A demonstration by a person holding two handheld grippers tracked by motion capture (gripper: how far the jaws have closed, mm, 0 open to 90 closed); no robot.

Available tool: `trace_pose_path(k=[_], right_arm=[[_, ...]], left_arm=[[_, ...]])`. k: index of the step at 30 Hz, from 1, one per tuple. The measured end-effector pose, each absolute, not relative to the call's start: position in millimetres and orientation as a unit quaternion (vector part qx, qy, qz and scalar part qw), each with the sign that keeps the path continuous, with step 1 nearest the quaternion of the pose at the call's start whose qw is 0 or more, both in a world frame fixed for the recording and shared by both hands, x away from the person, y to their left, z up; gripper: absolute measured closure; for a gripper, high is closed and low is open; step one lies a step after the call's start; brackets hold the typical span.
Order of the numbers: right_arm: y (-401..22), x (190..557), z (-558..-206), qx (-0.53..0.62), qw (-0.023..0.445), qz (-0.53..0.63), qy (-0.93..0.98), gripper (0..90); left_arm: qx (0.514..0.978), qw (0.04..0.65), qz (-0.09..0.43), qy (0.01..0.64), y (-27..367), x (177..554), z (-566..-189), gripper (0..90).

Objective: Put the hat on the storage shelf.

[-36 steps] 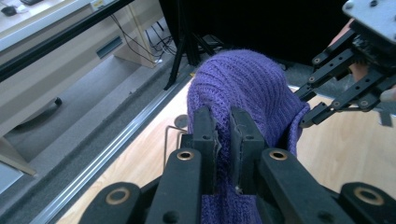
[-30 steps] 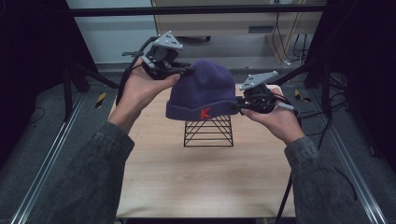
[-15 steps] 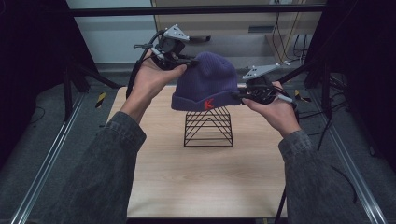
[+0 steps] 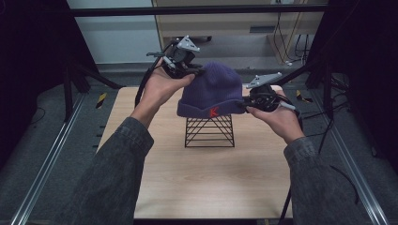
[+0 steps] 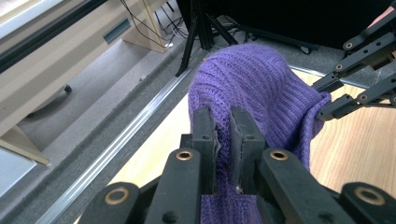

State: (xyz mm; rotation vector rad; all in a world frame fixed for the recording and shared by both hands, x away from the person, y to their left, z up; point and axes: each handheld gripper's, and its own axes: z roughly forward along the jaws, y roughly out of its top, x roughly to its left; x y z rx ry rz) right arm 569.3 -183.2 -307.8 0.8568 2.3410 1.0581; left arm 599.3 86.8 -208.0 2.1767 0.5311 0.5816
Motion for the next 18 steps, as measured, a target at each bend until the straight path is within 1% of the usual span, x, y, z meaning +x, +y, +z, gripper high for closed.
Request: trace_pose_path(k=[6,10,18], right_arm=[[-186.4,565.6,-319.0,0.311,0.205,0.378,0.848,72.5],[-186.2,563.7,-325.6,0.306,0.198,0.378,0.851,72.5],[-186.3,562.3,-332.2,0.308,0.192,0.376,0.853,72.5]], left_arm=[[0.86,0.406,0.225,0.211,89.2,600.6,-217.3,81.5],[0.865,0.397,0.226,0.205,89.8,600.1,-222.4,81.5],[0.866,0.397,0.223,0.207,94.5,598.1,-230.9,81.5]])
